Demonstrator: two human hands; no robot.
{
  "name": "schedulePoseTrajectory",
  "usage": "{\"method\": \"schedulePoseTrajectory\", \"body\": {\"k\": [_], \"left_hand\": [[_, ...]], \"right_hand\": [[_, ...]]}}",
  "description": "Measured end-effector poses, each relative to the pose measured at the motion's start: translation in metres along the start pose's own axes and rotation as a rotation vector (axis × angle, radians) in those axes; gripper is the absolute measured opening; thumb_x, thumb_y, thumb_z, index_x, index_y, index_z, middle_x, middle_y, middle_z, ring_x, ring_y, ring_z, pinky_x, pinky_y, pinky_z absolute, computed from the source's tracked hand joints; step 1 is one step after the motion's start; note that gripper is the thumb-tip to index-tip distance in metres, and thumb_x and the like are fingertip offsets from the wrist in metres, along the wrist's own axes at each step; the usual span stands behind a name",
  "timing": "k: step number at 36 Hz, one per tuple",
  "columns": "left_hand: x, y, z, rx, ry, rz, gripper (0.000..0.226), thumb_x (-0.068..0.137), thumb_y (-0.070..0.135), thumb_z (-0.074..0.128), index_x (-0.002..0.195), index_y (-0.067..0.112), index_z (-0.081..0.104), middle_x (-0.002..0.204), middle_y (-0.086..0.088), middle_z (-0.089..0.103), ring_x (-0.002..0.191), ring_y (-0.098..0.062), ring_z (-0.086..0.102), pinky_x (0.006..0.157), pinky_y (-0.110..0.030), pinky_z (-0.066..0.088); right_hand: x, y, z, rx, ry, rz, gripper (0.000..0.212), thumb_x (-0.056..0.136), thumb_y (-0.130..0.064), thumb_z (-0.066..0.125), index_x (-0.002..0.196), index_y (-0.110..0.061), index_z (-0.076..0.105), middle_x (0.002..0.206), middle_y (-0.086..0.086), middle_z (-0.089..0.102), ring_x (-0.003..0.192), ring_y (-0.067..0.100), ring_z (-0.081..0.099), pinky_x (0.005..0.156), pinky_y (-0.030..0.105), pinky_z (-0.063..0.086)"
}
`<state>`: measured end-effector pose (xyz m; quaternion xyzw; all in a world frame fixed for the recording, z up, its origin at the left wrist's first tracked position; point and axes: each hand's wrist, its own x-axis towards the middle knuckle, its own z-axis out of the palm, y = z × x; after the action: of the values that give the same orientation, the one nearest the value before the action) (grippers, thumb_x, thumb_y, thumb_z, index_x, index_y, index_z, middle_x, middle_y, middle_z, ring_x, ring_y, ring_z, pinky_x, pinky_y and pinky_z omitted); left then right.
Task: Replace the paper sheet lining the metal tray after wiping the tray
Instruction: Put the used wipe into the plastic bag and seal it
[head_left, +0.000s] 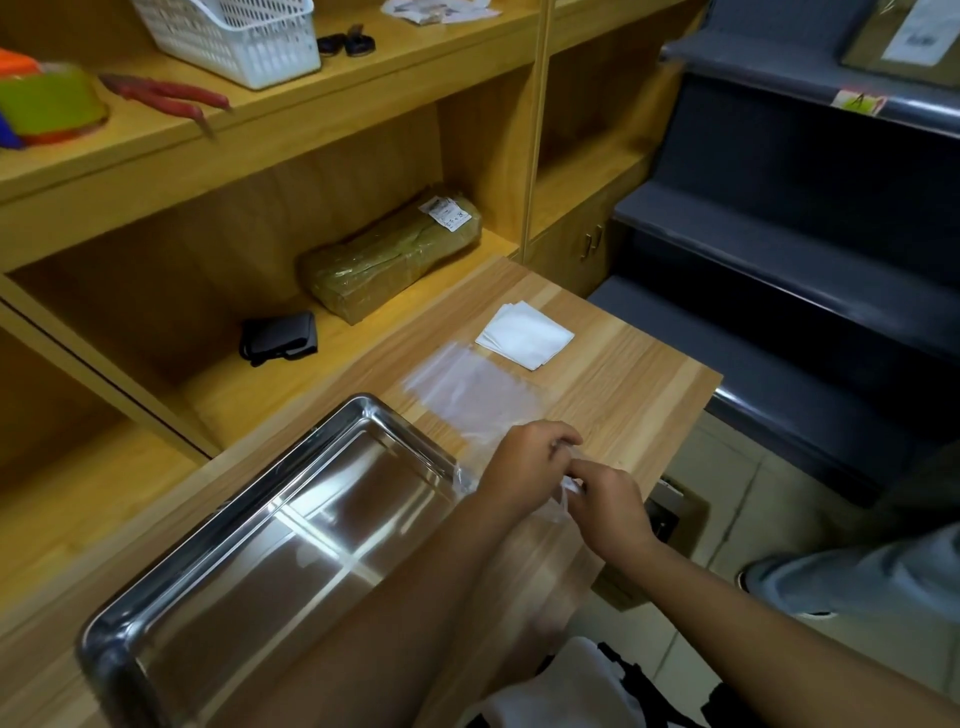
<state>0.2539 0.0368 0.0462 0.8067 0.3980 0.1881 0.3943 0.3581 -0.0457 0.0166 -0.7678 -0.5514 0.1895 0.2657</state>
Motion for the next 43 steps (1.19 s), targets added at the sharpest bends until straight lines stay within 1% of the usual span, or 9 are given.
{"method": "schedulePoseTrajectory", "body": {"k": [3,10,15,19,22,26,32,38,43], "left_hand": [[-0.001,0.003,0.003,-0.018,0.000,0.021,0.033,0.088,0.004,0.049,0.107,0.012,0.074,0.109,-0.003,0.074,0.099,-0.015,0.066,0.088,-0.027,0.052],[-0.003,0.005,0.006,-0.021,-0.017,0.044,0.032,0.089,0.003,0.049,0.107,0.011,0.074,0.109,-0.003,0.073,0.095,-0.014,0.065,0.084,-0.024,0.050],[-0.001,-0.003,0.002,-0.014,-0.027,0.005,0.032,0.090,0.004,0.050,0.107,0.014,0.074,0.110,0.000,0.074,0.102,-0.012,0.066,0.092,-0.027,0.052],[0.000,-0.008,-0.007,-0.022,-0.018,-0.029,0.032,0.091,0.004,0.051,0.108,0.016,0.075,0.112,0.003,0.074,0.104,-0.011,0.065,0.092,-0.026,0.050],[0.000,-0.009,-0.012,-0.034,-0.015,-0.035,0.031,0.090,0.005,0.053,0.106,0.017,0.076,0.111,0.004,0.074,0.100,-0.009,0.065,0.089,-0.023,0.050],[-0.001,-0.007,-0.014,-0.046,-0.047,-0.041,0.031,0.091,0.004,0.053,0.105,0.018,0.077,0.109,0.004,0.075,0.099,-0.010,0.066,0.084,-0.019,0.047],[-0.009,-0.006,-0.022,-0.007,-0.127,-0.046,0.044,0.087,-0.003,0.051,0.117,0.020,0.072,0.121,0.004,0.070,0.093,-0.013,0.063,0.077,-0.011,0.042],[-0.029,-0.024,-0.038,0.026,-0.137,-0.037,0.054,0.080,-0.005,0.056,0.129,0.020,0.063,0.132,0.001,0.059,0.091,-0.009,0.051,0.076,-0.016,0.042],[-0.040,-0.037,-0.045,-0.164,-0.015,-0.242,0.024,0.093,0.023,0.061,0.114,0.020,0.071,0.118,0.004,0.069,0.103,-0.014,0.063,0.093,-0.038,0.053]], "right_hand": [[-0.001,0.005,0.000,-0.002,-0.012,-0.021,0.010,0.087,-0.012,0.066,0.095,-0.008,0.071,0.075,0.001,0.066,0.063,0.013,0.054,0.058,0.027,0.044],[-0.004,0.019,0.004,0.007,-0.047,-0.009,0.013,0.085,-0.005,0.060,0.092,-0.009,0.069,0.082,0.006,0.066,0.073,0.019,0.061,0.068,0.045,0.054],[-0.016,0.013,-0.008,0.142,0.113,0.018,0.012,0.089,-0.009,0.060,0.088,-0.016,0.070,0.077,-0.003,0.067,0.071,0.012,0.062,0.068,0.037,0.055],[-0.010,0.015,-0.019,0.166,0.213,0.170,0.028,0.084,-0.031,0.069,0.111,-0.025,0.063,0.097,-0.009,0.056,0.088,0.012,0.056,0.078,0.036,0.054],[-0.003,0.020,-0.026,0.202,0.067,0.272,0.058,0.081,-0.049,0.070,0.133,-0.033,0.049,0.115,-0.005,0.042,0.104,0.017,0.050,0.088,0.039,0.051],[0.001,0.024,-0.028,0.242,-0.249,0.290,0.060,0.084,-0.045,0.068,0.139,-0.036,0.044,0.122,0.003,0.046,0.109,0.021,0.052,0.094,0.042,0.050],[0.006,0.018,-0.017,0.295,-0.151,0.310,0.027,0.098,-0.019,0.052,0.122,-0.015,0.065,0.098,0.003,0.066,0.073,0.022,0.070,0.070,0.033,0.058],[0.013,0.010,-0.013,0.635,0.021,0.496,0.030,0.095,-0.003,0.046,0.112,-0.009,0.069,0.126,0.014,0.058,0.099,0.034,0.064,0.072,0.041,0.062],[0.014,-0.013,-0.014,0.845,0.051,0.545,0.030,0.095,0.003,0.040,0.092,-0.005,0.069,0.108,0.020,0.063,0.089,0.040,0.068,0.063,0.034,0.062]]}}
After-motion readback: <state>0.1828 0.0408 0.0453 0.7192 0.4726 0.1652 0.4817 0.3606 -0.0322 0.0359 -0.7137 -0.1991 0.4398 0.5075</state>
